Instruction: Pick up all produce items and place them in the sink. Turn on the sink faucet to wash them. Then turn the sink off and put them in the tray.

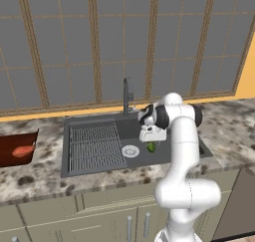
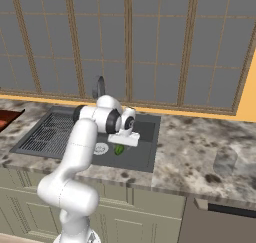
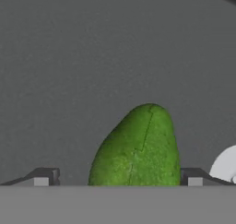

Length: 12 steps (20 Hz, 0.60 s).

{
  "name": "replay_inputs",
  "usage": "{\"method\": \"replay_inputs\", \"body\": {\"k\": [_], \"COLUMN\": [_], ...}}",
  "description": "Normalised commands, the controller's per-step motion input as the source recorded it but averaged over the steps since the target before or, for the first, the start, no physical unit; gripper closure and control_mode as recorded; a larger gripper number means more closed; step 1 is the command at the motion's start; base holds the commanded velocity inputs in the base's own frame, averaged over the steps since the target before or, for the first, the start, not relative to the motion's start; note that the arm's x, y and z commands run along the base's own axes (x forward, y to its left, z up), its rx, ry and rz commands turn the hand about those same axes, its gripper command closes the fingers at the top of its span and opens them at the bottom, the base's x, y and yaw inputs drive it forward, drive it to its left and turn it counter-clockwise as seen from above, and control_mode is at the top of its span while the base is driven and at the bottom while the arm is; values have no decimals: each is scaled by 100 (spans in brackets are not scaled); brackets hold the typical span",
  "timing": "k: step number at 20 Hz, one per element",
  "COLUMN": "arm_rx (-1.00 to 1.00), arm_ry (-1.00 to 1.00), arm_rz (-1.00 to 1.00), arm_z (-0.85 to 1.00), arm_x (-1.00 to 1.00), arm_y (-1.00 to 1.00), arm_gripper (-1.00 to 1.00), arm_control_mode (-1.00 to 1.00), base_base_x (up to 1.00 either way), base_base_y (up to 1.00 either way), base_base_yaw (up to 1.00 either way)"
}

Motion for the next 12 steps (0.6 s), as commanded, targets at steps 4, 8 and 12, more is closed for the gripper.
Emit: {"method": "replay_inputs", "body": {"k": [4, 8, 12], "arm_rx": [-2, 0, 0], "arm_ry": [0, -3, -20], "arm_rz": [-5, 0, 0], "arm_z": [-30, -2, 26], "arm_x": [-31, -1, -26], "arm_y": [0, 0, -7], "arm_gripper": [100, 100, 100], "arm_control_mode": [-100, -100, -100], "base_base_x": [0, 0, 0], "base_base_y": [0, 0, 0], "base_base_yaw": [0, 0, 0]}}
